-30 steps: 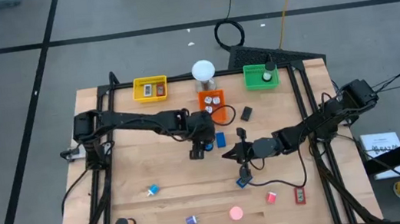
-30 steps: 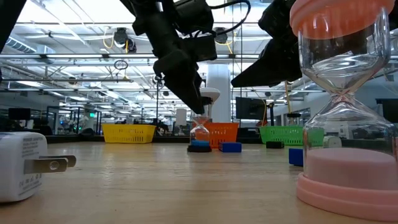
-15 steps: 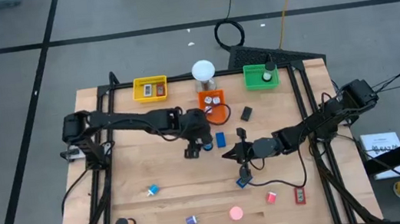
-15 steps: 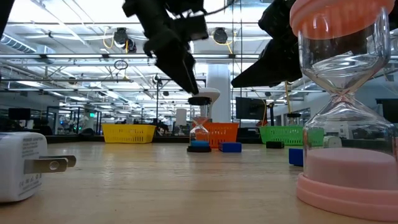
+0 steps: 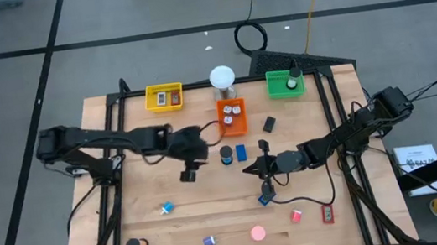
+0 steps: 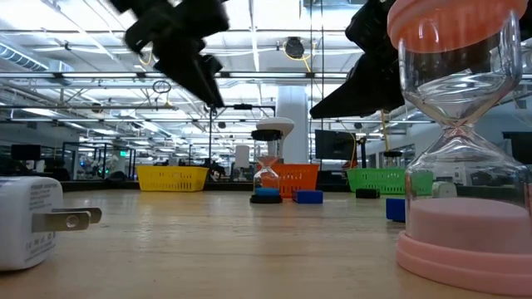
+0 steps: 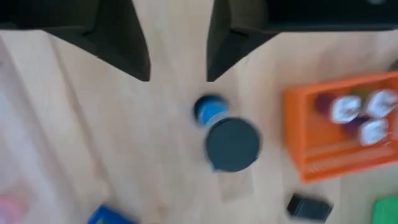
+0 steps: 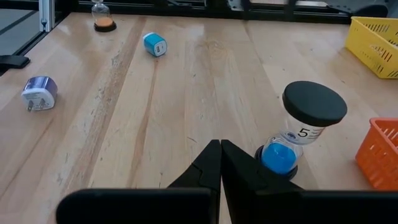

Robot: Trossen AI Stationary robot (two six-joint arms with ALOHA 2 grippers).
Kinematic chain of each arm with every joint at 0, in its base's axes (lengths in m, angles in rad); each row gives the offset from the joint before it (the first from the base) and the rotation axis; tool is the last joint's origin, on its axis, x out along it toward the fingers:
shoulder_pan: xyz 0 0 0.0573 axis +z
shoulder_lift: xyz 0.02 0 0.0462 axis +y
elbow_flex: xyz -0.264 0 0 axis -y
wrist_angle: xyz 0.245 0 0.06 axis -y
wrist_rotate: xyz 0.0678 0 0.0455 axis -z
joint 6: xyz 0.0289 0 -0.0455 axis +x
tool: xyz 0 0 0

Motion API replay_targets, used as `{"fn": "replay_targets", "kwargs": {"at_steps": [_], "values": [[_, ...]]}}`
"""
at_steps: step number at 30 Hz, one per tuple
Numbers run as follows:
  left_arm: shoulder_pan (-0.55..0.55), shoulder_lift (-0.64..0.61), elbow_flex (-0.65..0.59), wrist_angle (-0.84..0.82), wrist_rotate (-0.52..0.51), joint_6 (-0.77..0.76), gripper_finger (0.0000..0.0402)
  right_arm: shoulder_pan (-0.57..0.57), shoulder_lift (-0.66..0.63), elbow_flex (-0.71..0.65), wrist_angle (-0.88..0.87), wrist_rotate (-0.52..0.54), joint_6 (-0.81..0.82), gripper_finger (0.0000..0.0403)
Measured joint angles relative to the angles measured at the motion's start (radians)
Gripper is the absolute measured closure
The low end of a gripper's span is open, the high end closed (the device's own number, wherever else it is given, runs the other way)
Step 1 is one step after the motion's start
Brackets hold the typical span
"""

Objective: Pick & Place Office items
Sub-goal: Put the blue sandglass timer into the green bin

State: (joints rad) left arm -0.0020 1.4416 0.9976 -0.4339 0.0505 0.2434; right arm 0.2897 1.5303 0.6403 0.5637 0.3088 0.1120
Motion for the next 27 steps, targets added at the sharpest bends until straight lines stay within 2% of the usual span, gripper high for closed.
{"fn": "replay_targets", "kwargs": {"at_steps": [3,8,10,13,17,23,27], "values": [[-0.002,-0.079,-0.218,0.286,0.048,-0.034,0.0286,-0.004,0.000,0.000,0.022,0.001,0.014,0.0401],[0.002,-0.145,-0.542,0.823,0.055,-0.071,0.0334,-0.058,0.000,0.039,0.020,0.002,0.117,0.0391],[0.010,-0.148,-0.638,1.021,0.055,-0.084,0.0349,-0.085,0.000,0.084,-0.054,0.003,0.154,0.0377],[0.024,-0.149,-0.735,1.230,0.054,-0.112,0.0366,-0.124,0.000,0.184,-0.273,0.003,0.217,0.0344],[0.043,-0.149,-0.800,1.338,0.053,-0.122,0.0382,-0.160,0.000,0.318,-0.503,0.004,0.235,0.0283],[0.047,-0.149,-0.809,1.351,0.054,-0.158,0.0399,-0.199,0.013,0.429,-0.664,0.003,0.217,0.0183],[0.046,-0.149,-0.809,1.350,0.054,-0.221,0.0386,-0.217,0.079,0.477,-0.753,0.002,0.221,0.0134]]}}
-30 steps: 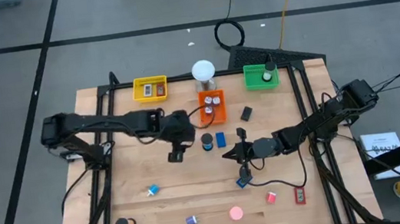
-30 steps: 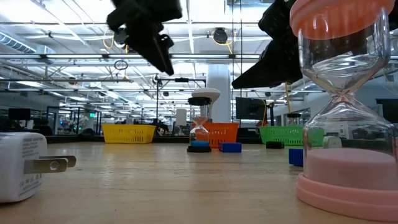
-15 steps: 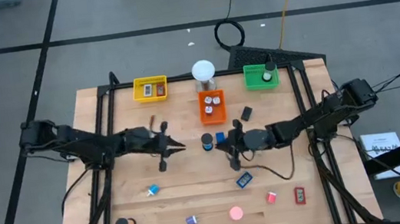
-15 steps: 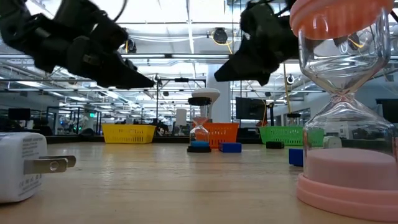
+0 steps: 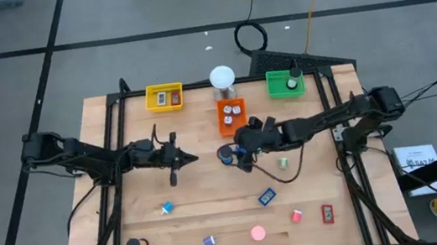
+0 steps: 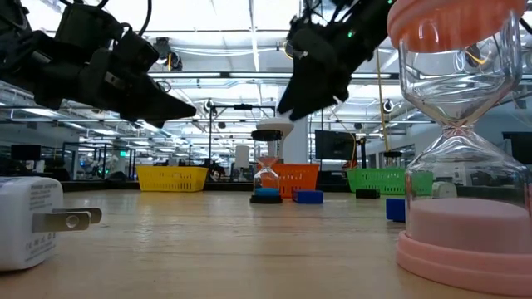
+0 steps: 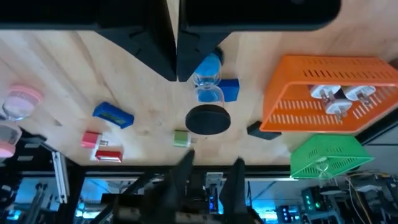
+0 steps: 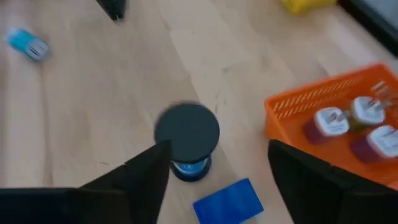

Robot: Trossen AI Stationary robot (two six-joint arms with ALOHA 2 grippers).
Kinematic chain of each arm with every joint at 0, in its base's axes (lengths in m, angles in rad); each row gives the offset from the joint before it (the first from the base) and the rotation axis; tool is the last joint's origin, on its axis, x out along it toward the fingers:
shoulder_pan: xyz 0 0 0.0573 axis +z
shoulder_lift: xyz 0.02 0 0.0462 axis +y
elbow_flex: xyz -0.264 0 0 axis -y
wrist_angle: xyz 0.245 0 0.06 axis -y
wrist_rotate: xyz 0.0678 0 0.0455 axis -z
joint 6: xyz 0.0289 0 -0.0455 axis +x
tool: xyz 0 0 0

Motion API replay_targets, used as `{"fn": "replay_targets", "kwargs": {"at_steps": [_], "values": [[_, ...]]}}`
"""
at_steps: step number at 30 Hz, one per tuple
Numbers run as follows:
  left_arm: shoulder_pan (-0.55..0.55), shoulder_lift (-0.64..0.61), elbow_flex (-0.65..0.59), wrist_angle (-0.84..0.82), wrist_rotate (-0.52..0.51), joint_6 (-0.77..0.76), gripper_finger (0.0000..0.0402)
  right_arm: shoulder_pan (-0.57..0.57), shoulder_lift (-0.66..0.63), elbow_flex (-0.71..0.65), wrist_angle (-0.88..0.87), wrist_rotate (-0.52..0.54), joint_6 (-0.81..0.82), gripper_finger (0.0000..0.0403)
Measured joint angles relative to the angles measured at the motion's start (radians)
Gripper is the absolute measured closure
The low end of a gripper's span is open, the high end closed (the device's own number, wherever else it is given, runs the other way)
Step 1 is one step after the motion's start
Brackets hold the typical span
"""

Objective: Pick & Place Office items
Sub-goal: Put the blue sandglass timer into the green bin

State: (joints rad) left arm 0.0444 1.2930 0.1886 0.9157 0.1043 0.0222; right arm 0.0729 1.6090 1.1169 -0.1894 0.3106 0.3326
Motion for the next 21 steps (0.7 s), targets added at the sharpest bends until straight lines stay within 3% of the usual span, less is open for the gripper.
{"fn": "replay_targets", "kwargs": {"at_steps": [11,16,21], "values": [[0.000,0.000,0.000,0.002,0.000,-0.002,0.0346,-0.014,0.149,0.098,-0.010,-0.054,-0.031,0.0065],[0.000,0.000,0.000,0.002,0.000,-0.002,0.0346,-0.035,0.209,0.101,0.020,-0.052,-0.050,0.0070],[0.000,0.000,0.000,0.002,0.000,-0.002,0.0356,-0.041,0.224,0.101,0.062,-0.053,-0.083,0.0103]]}}
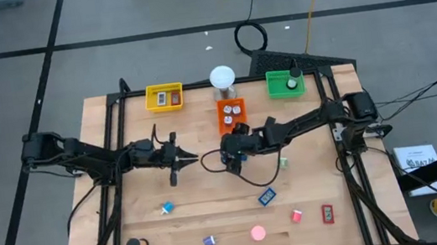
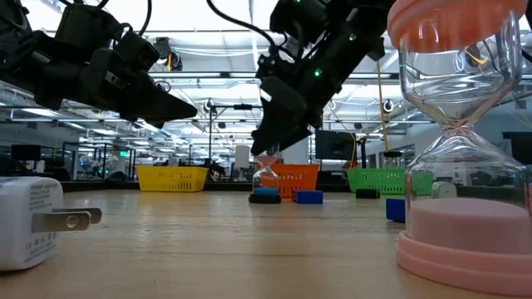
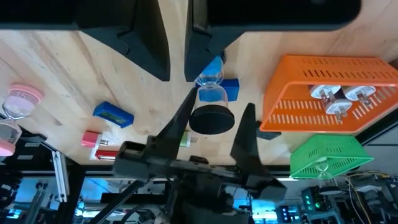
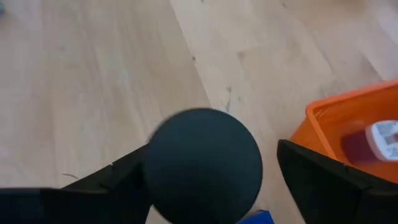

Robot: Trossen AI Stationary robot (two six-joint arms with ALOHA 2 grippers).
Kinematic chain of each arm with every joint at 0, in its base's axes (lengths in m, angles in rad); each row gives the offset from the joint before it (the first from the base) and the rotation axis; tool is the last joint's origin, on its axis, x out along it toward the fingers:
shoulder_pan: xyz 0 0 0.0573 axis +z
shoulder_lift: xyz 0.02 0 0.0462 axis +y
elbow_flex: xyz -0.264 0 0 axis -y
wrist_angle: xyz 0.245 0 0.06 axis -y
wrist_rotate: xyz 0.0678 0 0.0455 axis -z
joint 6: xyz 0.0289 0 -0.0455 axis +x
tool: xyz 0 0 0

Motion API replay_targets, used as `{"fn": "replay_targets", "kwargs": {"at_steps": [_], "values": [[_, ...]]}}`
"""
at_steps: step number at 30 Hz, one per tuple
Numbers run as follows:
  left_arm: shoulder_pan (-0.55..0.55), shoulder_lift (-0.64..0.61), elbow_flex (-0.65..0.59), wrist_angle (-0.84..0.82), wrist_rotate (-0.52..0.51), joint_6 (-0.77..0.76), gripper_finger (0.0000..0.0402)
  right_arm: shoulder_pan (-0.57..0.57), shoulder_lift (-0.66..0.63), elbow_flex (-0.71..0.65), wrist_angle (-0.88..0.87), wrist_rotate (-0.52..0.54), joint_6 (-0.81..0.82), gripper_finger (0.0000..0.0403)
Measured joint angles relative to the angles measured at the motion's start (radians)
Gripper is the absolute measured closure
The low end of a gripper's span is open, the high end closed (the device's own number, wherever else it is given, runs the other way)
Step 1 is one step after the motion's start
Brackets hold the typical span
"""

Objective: Pick & Place Office items
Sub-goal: Put the blue sandglass timer into the green bin

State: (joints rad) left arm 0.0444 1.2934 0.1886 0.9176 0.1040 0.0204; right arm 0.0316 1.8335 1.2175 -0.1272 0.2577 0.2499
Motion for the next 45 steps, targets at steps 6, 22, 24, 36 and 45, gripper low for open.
{"fn": "replay_targets", "kwargs": {"at_steps": [6,22,24,36,45], "values": [[0.000,0.000,0.000,0.000,0.000,0.000,0.0366,0.009,-0.005,0.000,0.034,0.000,-0.017,0.0181],[0.000,0.000,0.000,0.005,0.000,0.001,0.0365,-0.026,-0.344,-0.001,-0.372,0.217,0.069,0.0199],[0.000,0.000,0.000,0.004,0.000,0.001,0.0364,-0.078,-0.412,-0.001,-0.456,0.283,0.094,0.0199],[0.000,0.000,0.000,0.003,0.000,0.001,0.0364,-0.632,-0.520,-0.158,-0.342,0.159,-0.056,0.0199],[0.000,0.000,0.000,0.001,0.000,0.001,0.0364,-0.830,-0.438,-0.216,-0.175,0.045,-0.180,0.0199]]}}
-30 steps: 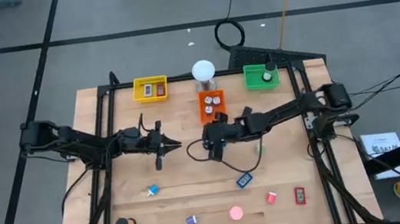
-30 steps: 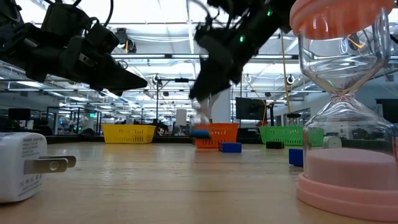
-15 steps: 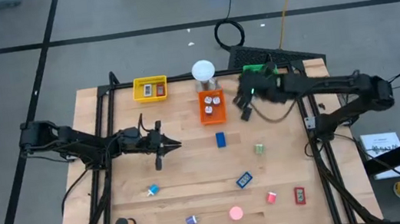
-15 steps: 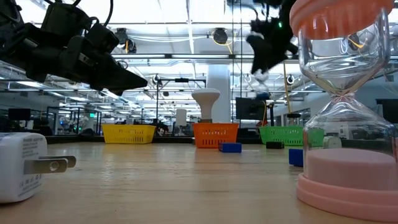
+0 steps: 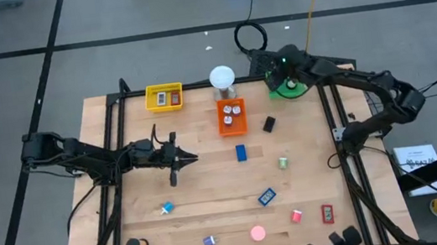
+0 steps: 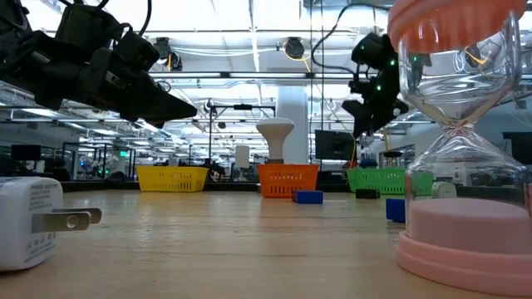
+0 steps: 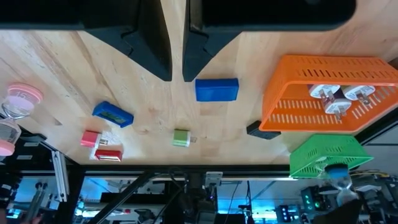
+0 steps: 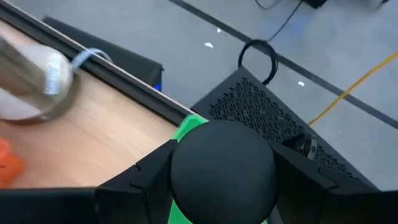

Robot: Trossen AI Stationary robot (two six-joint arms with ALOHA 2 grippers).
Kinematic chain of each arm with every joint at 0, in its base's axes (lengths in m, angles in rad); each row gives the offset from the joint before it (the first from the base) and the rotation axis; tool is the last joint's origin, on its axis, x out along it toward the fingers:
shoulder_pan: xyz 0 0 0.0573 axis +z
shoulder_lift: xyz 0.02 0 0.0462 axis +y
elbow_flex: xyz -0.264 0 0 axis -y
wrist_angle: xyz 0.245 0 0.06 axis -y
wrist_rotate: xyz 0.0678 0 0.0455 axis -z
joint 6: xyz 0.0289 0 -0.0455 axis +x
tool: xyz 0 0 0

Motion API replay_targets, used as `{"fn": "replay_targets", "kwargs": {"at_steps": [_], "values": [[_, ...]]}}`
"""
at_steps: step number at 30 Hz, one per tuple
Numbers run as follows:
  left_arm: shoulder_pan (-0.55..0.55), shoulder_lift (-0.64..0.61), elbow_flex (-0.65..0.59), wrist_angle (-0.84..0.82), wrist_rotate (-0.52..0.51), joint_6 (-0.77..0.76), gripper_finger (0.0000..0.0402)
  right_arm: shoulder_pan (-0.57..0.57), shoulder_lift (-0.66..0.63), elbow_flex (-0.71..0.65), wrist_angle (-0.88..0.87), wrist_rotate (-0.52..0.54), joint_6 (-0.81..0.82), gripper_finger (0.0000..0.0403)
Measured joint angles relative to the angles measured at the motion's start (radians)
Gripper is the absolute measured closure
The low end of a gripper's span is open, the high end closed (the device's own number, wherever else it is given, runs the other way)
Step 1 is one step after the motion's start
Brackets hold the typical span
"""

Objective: Pick & Place Office items
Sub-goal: Put the blue sandglass timer into the green bin

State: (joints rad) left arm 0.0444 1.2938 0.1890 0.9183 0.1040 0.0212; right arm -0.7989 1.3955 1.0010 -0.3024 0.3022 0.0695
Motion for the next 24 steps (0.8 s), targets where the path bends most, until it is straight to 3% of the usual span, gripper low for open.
{"fn": "replay_targets", "kwargs": {"at_steps": [12,24], "values": [[0.000,0.000,0.000,0.000,0.000,0.000,0.0364,-0.044,0.140,-0.004,0.074,-0.022,-0.056,0.0195],[0.000,0.000,0.000,-0.001,0.000,0.000,0.0364,-0.056,0.144,-0.042,0.095,-0.021,-0.082,0.0187]]}}
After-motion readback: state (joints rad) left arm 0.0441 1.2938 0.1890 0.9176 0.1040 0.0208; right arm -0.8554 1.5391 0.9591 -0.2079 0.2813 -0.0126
